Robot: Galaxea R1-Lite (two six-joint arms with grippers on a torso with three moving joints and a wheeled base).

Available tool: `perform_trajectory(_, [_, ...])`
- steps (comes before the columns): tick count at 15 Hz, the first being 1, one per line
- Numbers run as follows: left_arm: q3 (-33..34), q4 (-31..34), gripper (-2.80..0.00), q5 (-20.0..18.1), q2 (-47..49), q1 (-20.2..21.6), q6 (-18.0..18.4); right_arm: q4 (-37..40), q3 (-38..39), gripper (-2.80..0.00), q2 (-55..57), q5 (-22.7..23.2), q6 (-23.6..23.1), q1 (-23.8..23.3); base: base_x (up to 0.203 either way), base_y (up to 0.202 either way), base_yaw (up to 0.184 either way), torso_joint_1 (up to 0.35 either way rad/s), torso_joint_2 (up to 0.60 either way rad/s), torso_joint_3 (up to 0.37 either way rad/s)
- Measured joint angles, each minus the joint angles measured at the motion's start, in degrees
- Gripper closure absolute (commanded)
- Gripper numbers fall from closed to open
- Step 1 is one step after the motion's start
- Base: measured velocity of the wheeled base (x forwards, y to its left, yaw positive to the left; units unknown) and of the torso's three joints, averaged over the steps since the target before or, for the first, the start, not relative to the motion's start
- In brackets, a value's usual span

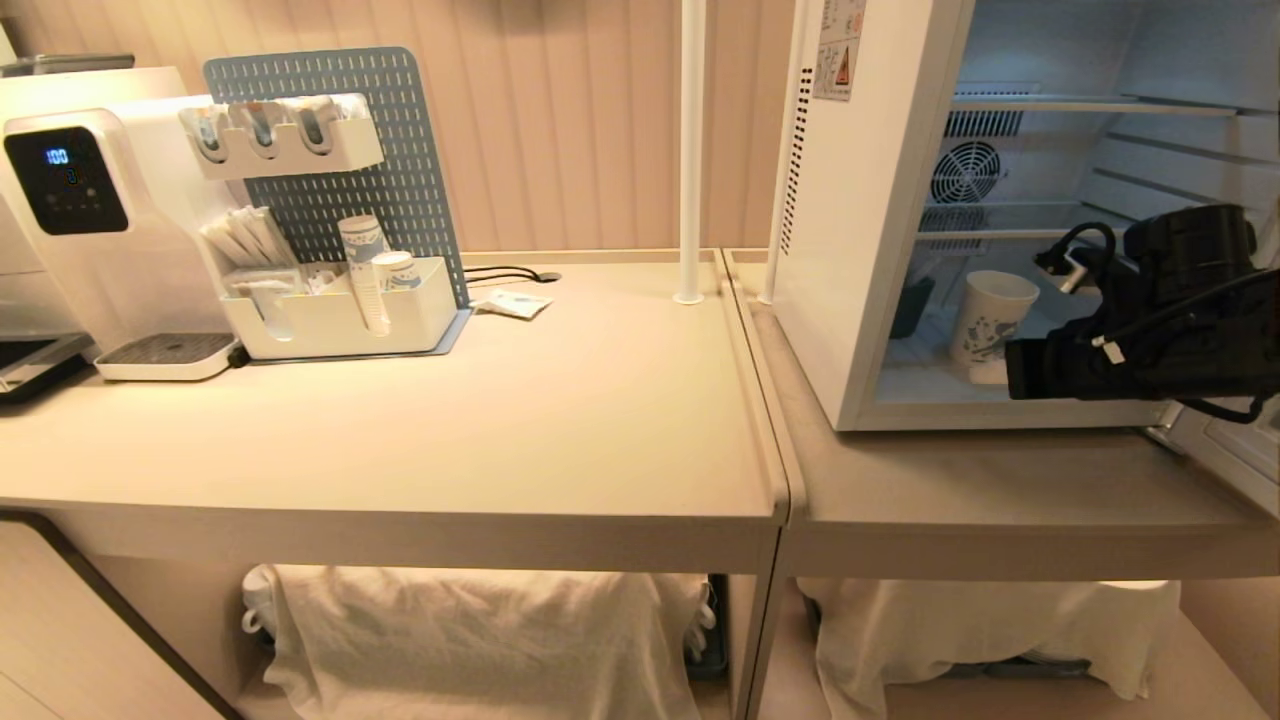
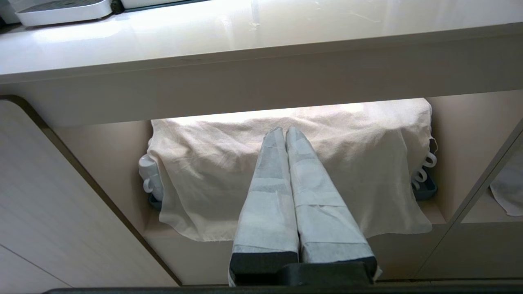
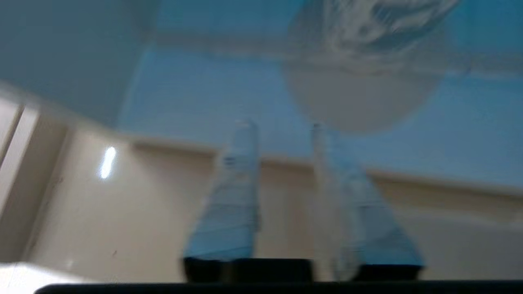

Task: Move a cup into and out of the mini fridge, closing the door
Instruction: Take the paper cup out of the freezer

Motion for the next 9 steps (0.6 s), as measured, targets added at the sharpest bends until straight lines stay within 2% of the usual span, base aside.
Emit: perform_trajectory(9, [0.0,0.0,0.00,0.0,0.0,0.0,0.0,-3.5,3.4,-2.80,-0.5,-0.4,-0.7,-1.9,0.000,0.000,0.000,0.000,0.00,0.000])
